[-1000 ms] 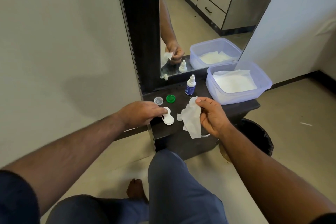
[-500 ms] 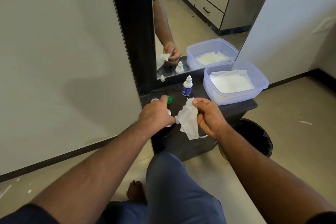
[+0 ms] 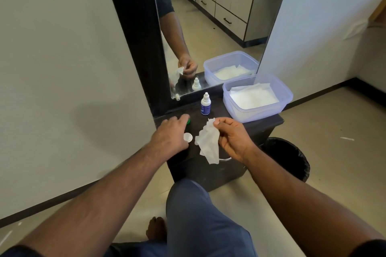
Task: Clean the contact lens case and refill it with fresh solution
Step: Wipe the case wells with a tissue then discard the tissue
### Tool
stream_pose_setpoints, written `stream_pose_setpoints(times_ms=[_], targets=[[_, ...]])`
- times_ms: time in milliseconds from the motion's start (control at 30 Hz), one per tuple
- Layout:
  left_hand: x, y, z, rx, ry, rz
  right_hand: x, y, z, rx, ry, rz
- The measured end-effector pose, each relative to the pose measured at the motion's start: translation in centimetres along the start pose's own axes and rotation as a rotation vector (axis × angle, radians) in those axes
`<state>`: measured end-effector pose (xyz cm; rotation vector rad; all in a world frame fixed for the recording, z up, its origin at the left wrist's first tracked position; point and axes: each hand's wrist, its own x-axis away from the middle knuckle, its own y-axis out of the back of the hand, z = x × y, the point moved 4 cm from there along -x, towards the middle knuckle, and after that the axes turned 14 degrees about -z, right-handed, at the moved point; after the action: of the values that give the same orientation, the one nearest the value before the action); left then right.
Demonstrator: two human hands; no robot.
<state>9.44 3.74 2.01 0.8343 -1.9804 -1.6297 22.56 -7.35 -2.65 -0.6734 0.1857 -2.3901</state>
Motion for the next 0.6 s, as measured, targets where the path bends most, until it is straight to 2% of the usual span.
stream_pose_setpoints(times_ms=[167,300,467,600], targets=[[0.1,1.3,-4.7,0.077,-0.2,-0.151,1.8,5.0,2.3,0.182,0.187,-0.093],[-0.5,-0.9,-11.0,0.144,-0.407,-0.116,2.0,10.9,4.7,0.316,0.269,-0.215],[-2.2,-5.0,-19.0,0.192,-0.563,-0.054,0.7,18.1,7.0,0.537,0.285,-0.383],[-4.5,-7.8,-23.2,0.071,-0.677,-0.103,-2.5,22.9,7.6,0.81,0.327,-0.472]])
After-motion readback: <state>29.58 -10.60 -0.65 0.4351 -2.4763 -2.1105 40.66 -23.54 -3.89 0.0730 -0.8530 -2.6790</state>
